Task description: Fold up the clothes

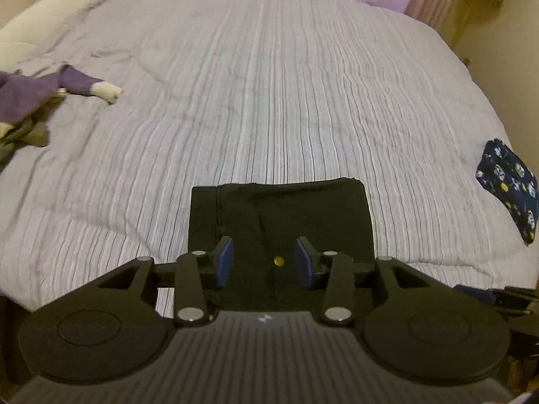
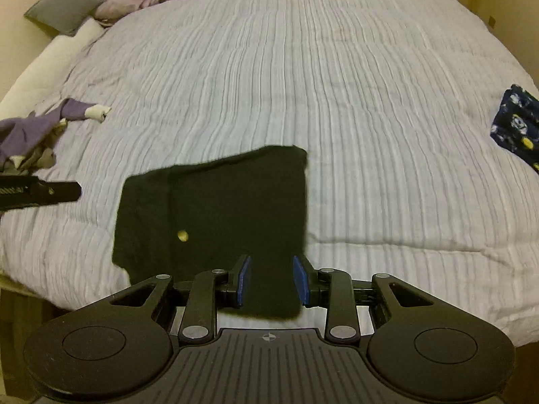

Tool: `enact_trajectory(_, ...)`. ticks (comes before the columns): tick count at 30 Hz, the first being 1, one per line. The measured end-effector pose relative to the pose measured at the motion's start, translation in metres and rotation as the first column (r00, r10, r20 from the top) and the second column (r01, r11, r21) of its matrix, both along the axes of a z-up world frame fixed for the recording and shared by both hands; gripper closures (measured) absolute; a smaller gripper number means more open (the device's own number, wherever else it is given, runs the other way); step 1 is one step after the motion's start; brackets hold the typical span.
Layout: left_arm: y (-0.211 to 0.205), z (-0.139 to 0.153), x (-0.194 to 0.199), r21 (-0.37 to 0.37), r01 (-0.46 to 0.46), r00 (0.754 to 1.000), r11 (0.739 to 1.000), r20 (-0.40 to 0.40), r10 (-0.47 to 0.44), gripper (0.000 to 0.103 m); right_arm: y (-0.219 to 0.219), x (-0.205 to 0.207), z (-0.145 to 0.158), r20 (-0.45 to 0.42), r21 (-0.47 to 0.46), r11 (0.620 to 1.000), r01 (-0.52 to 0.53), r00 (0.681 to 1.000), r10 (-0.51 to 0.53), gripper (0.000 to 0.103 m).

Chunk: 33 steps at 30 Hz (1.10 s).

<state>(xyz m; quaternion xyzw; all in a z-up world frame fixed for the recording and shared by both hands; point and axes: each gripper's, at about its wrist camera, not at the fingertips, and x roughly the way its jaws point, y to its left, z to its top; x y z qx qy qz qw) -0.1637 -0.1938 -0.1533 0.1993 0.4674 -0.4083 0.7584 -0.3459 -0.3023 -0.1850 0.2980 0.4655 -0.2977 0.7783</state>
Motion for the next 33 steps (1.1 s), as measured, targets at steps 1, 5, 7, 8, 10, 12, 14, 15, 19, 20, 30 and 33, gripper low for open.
enact_trajectory(1,0.005,0.003,-0.008,-0.002,-0.015,1.000,1.000,0.005,0.015,0.066,0.001,-0.008,0.000,0.002,0.005,1.000,-0.010,1.000,0.010,0.071)
enact_trajectory(5,0.031,0.012,-0.033,-0.001,-0.071,0.997,0.998,0.029,0.071,0.064,0.012,-0.026,0.009,0.023,-0.001,0.998,-0.064,0.998,0.064,0.071)
enact_trajectory(7,0.045,0.015,-0.042,0.001,-0.102,0.994,0.995,0.040,0.101,0.064,0.017,-0.031,0.012,0.036,-0.008,0.996,-0.088,0.995,0.088,0.071)
enact_trajectory(8,0.053,0.016,-0.046,0.001,-0.122,0.992,0.993,0.044,0.122,0.064,0.020,-0.032,0.012,0.039,-0.007,0.995,-0.102,0.994,0.102,0.071)
enact_trajectory(10,0.068,0.021,-0.052,-0.003,-0.150,0.988,0.989,0.048,0.150,0.063,0.027,-0.033,0.011,0.041,-0.002,0.991,-0.131,0.991,0.131,0.071)
enact_trajectory(12,0.083,0.023,-0.055,-0.005,-0.176,0.983,0.984,0.055,0.176,0.060,0.036,-0.032,0.009,0.041,0.004,0.986,-0.166,0.985,0.165,0.071)
enact_trajectory(14,0.098,0.025,-0.058,-0.003,-0.203,0.977,0.979,0.061,0.202,0.059,0.045,-0.031,0.008,0.038,0.010,0.979,-0.202,0.979,0.202,0.071)
enact_trajectory(15,0.105,0.025,-0.060,0.000,-0.216,0.974,0.976,0.064,0.216,0.059,0.049,-0.030,0.006,0.037,0.016,0.976,-0.218,0.975,0.217,0.071)
enact_trajectory(19,0.127,0.027,-0.068,0.005,-0.253,0.965,0.967,0.071,0.252,0.058,0.063,-0.031,0.004,0.037,0.026,0.966,-0.258,0.966,0.257,0.071)
enact_trajectory(20,0.131,0.028,-0.070,0.005,-0.260,0.963,0.966,0.073,0.259,0.058,0.066,-0.032,0.004,0.038,0.025,0.964,-0.265,0.964,0.264,0.071)
enact_trajectory(30,0.146,0.026,-0.090,0.011,-0.261,0.963,0.965,0.068,0.259,0.053,0.080,-0.043,0.007,0.042,0.009,0.963,-0.268,0.963,0.267,0.031)
enact_trajectory(33,0.145,0.020,-0.097,0.026,-0.243,0.969,0.970,0.060,0.241,0.051,0.082,-0.047,0.003,0.019,0.021,0.965,-0.263,0.965,0.262,0.031)
